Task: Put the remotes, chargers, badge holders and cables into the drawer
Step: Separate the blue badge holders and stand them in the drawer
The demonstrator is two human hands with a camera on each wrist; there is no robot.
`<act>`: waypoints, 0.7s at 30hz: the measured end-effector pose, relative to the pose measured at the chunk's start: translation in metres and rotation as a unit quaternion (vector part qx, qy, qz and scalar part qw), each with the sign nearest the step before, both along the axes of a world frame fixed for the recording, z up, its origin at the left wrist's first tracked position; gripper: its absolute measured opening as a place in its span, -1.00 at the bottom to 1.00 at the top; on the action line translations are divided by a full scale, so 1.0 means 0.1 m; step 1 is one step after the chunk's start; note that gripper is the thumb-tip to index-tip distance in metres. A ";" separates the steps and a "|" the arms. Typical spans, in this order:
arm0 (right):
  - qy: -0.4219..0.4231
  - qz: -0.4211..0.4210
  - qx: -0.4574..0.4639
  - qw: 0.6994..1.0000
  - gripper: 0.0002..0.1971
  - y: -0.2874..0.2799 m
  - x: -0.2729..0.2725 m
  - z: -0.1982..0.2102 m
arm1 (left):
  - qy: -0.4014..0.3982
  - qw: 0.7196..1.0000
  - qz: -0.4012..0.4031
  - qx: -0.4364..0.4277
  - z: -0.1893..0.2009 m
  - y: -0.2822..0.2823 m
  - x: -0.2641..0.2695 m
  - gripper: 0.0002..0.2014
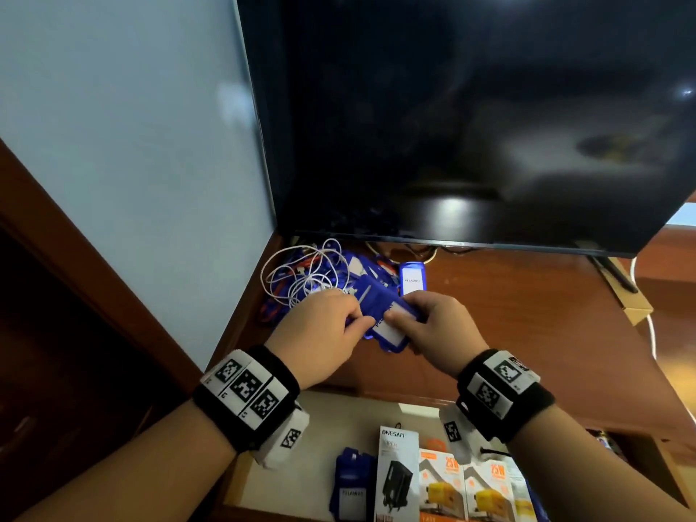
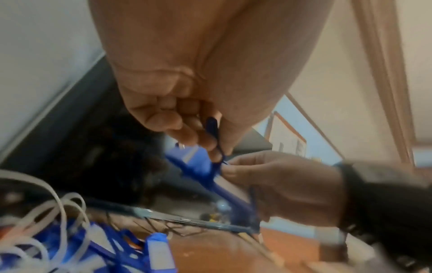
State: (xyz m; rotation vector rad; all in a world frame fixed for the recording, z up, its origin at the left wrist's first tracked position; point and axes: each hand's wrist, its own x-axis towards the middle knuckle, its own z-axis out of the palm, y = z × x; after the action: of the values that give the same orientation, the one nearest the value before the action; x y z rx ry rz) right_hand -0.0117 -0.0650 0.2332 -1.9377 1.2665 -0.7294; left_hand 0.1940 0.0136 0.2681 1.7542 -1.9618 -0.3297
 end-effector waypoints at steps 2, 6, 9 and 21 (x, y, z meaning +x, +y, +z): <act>0.011 0.028 0.032 0.999 -0.87 0.11 0.06 -0.08 | -0.078 0.997 -0.007 -0.026 -0.10 -0.01 0.11 -0.72; -0.044 0.065 0.146 0.986 -0.90 0.34 0.15 -0.25 | -0.032 0.998 0.006 0.047 -0.41 0.01 0.26 -0.73; -0.080 0.054 0.228 0.969 -0.89 0.51 0.20 -0.45 | 0.123 0.983 0.033 0.136 -0.71 0.10 0.30 -0.69; 0.213 0.132 0.217 0.943 -0.66 0.77 0.08 -1.25 | 0.240 0.925 0.073 0.285 -1.75 0.39 0.30 -0.63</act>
State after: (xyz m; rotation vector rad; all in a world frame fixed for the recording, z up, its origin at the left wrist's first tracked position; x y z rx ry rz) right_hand -0.0042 0.0124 0.1083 -1.8857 1.2464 0.1157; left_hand 0.2236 0.0525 0.0927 1.8949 -1.4484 -1.2512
